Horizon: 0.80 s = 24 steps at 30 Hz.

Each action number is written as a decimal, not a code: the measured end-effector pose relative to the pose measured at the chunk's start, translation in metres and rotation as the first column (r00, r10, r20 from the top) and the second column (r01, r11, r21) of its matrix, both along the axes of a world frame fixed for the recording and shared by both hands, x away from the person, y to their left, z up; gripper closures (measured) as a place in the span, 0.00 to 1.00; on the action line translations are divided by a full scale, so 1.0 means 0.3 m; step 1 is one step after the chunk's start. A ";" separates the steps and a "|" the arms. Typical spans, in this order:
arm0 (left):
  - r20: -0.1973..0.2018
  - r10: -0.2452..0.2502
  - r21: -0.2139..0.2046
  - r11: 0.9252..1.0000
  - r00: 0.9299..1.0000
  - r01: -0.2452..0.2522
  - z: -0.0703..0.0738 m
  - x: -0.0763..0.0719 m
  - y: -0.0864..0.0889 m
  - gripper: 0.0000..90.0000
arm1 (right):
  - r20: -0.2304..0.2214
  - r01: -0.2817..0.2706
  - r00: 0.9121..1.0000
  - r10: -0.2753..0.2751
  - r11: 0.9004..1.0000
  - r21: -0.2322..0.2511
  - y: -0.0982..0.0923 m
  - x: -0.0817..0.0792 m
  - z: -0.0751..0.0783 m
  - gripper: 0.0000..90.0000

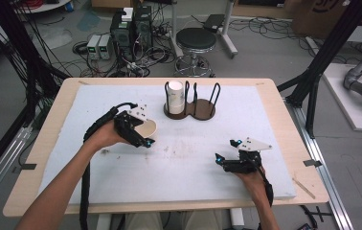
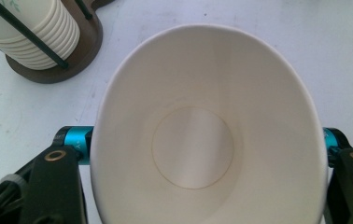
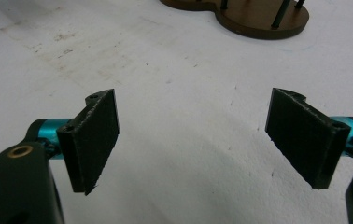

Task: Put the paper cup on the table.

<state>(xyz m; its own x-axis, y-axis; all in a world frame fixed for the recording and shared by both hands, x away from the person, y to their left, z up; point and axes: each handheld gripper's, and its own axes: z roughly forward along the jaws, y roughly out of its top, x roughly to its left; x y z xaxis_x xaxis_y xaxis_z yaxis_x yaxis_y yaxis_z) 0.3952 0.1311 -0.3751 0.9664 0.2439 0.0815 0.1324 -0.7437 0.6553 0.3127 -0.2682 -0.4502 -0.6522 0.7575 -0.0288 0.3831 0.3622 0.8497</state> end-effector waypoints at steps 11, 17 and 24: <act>-0.028 -0.004 0.102 0.995 1.000 0.007 -0.055 0.047 -0.037 0.33 | -0.003 -0.003 1.000 0.003 1.000 0.007 -0.002 0.000 0.000 0.20; -0.036 -0.008 0.129 0.992 0.999 0.012 -0.082 0.063 -0.063 0.33 | -0.014 -0.003 1.000 0.004 1.000 0.011 -0.003 0.003 0.000 0.20; -0.045 -0.015 0.137 0.990 0.999 0.021 -0.103 0.072 -0.084 0.33 | -0.017 -0.003 1.000 0.003 1.000 0.013 -0.003 0.001 0.000 0.20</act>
